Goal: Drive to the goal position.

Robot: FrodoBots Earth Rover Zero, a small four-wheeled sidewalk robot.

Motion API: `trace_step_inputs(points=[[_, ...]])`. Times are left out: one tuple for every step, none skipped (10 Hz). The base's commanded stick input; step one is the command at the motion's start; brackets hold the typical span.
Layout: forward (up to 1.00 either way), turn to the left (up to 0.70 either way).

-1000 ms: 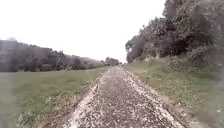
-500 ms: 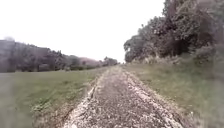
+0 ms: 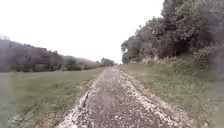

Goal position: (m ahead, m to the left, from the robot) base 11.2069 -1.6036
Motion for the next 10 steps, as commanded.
trace_step_inputs(points=[[0.56, 0.0], [0.56, 0.0], [0.56, 0.0], [0.56, 0.0], [0.56, 0.0], [0.56, 0.0], [0.56, 0.0], [0.56, 0.0], [0.56, 0.0], [0.56, 0.0]])
